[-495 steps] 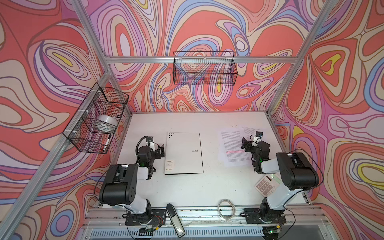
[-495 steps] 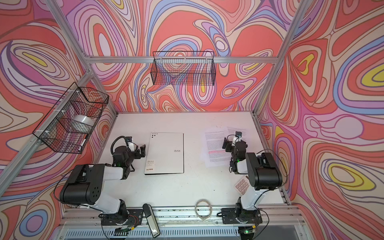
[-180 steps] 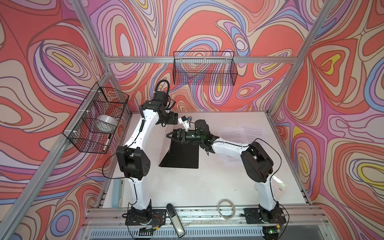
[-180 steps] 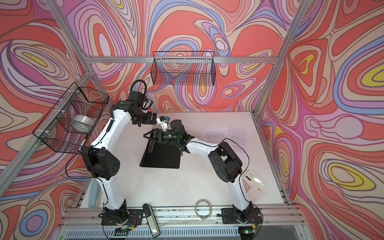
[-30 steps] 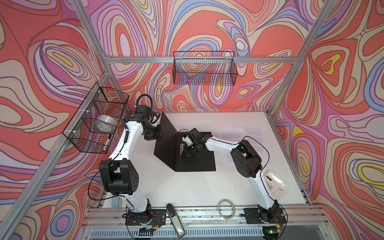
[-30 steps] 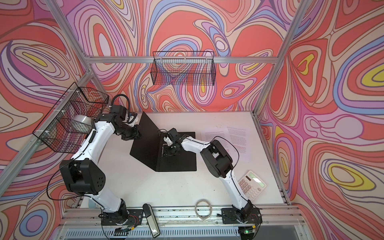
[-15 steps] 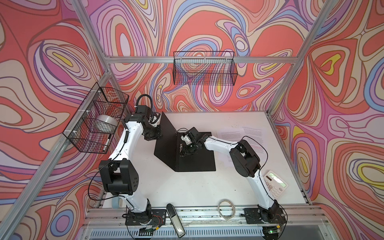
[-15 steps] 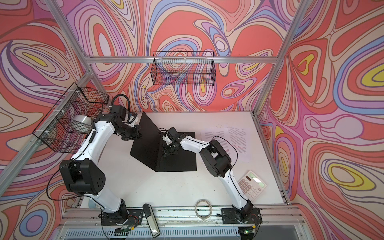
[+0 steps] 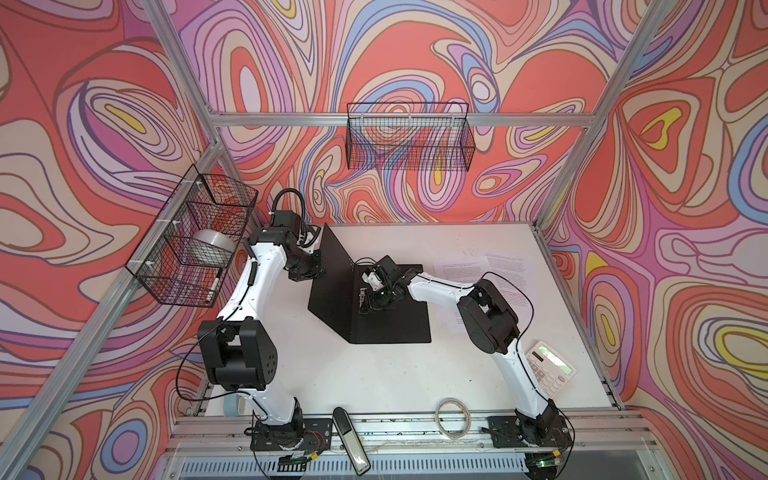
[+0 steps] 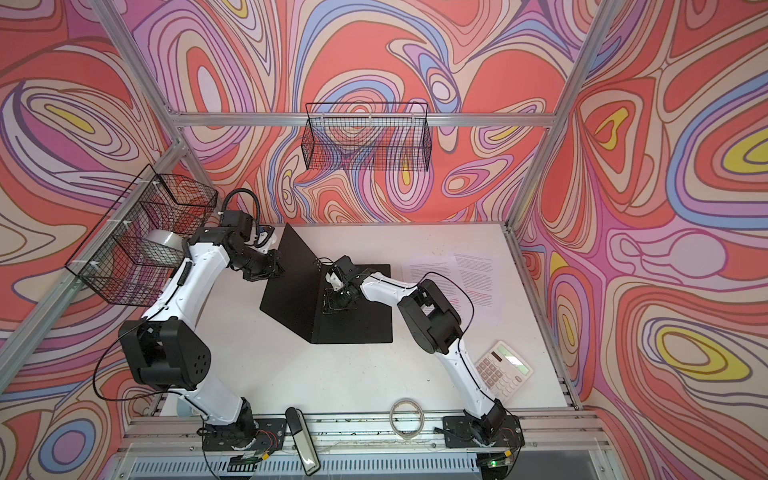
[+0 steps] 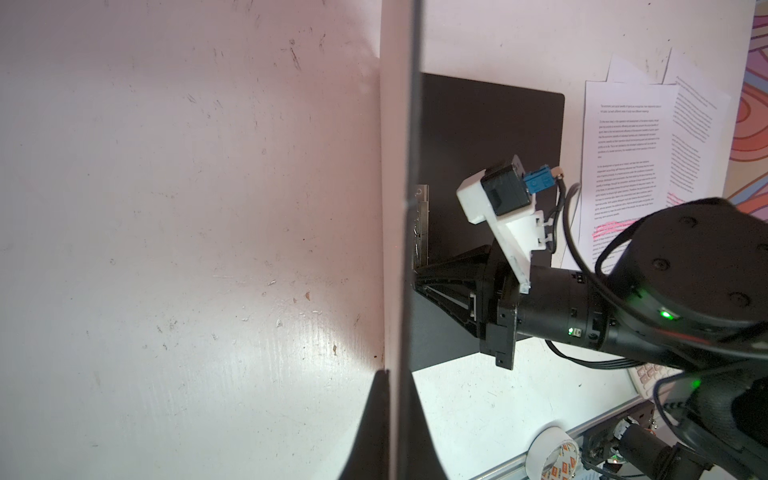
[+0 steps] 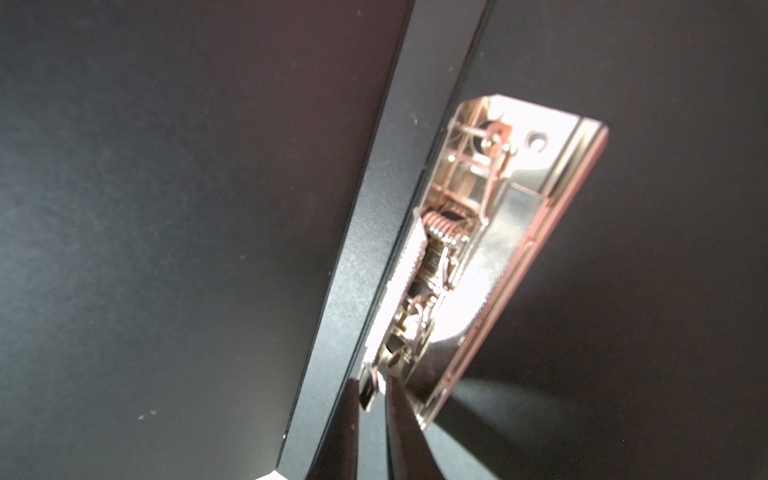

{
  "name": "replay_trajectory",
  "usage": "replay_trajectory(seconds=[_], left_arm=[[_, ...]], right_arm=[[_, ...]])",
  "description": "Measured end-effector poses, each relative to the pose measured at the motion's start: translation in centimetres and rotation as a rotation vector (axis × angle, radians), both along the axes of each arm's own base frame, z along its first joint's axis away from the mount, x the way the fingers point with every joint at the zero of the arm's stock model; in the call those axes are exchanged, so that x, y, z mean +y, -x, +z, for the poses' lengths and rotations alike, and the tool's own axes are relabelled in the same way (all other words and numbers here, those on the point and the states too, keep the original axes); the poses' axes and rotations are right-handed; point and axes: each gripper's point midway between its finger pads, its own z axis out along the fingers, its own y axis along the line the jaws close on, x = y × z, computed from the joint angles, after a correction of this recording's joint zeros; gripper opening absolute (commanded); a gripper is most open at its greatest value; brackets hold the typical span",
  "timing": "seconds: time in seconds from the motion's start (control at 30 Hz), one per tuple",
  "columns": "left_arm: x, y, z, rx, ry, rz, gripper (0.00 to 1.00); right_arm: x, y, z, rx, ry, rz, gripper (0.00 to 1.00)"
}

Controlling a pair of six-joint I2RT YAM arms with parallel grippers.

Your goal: Put the files into the folder

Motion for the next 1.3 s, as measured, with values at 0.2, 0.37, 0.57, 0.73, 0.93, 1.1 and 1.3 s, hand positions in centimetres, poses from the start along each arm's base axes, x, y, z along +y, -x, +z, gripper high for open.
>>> replay_trajectory(seconds=[0.2,0.37,0.57,0.73,0.93,1.1,1.3], left_arm=[[-0.01,0.01,0.00,0.000,0.000,0.000,0.00],[-0.01,0.02,0.00,0.001,0.001,0.000,0.00],[-0.01,0.09,-0.03,0.004,0.001,0.000,0.00],[-0.02,0.18,-0.06,0.008,0.001,0.000,0.00],[-0.02,0.21,-0.07,0.009,0.001,-0.001,0.00],[-0.01,0.21,-0.04,0.008,0.000,-0.002,0.00],[-0.01,0.20,0.17,0.006,-0.001,-0.004,0.00]], right_arm=[[0.01,0.03,-0.05,0.002,0.000,0.001,0.12],[0.07,0.06,-0.05,0.005,-0.003,0.003,0.07],[0.17,0.04,-0.08,0.016,-0.005,0.006,0.03],[0.29,0.01,-0.14,0.026,-0.003,0.009,0.03],[0.29,0.02,-0.16,0.032,0.004,0.010,0.02],[0.35,-0.04,-0.35,0.041,0.014,0.013,0.02],[0.43,-0.16,-0.55,0.044,0.025,0.020,0.00]])
